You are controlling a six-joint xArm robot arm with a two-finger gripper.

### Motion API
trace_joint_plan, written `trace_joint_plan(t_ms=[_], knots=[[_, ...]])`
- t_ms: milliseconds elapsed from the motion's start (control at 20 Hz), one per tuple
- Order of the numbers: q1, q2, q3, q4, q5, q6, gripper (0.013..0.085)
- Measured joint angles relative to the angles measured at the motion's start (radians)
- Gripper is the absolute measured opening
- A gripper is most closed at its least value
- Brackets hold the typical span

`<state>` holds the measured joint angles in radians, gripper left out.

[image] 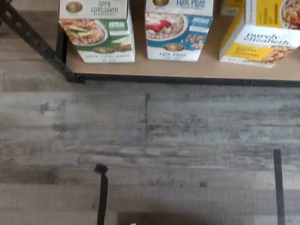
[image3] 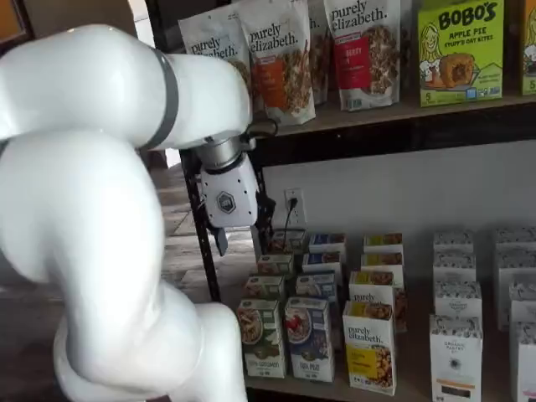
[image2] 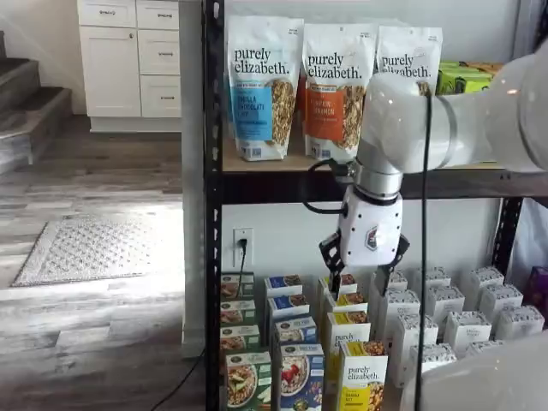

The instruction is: Pick up the blue and white box that is on the bottom shelf, the second box from the left

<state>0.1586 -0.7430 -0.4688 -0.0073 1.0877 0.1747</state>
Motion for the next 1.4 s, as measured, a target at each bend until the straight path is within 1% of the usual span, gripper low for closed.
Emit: trace_joint_plan(t_ms=[150, 450, 600, 850, 1000, 1250, 1400], knots=[[0.004, 0.073, -0.012, -0.002, -0.065, 0.004, 0.085], [0.004, 0.216, -0.039, 0.002, -0.164, 0.003, 0.085], [0.005, 0.27, -0.043, 0.002, -0.21, 0.004, 0.085], [0.017, 0.334, -0.037, -0.009, -0.284, 0.023, 0.085], [0.03, 0.362, -0.031, -0.003, -0.313, 0.032, 0.085], [0.056, 0.415, -0.012, 0.013, -0.388, 0.044, 0.085], [0.065, 0.455, -0.011, 0.014, -0.424, 0.053, 0.085]])
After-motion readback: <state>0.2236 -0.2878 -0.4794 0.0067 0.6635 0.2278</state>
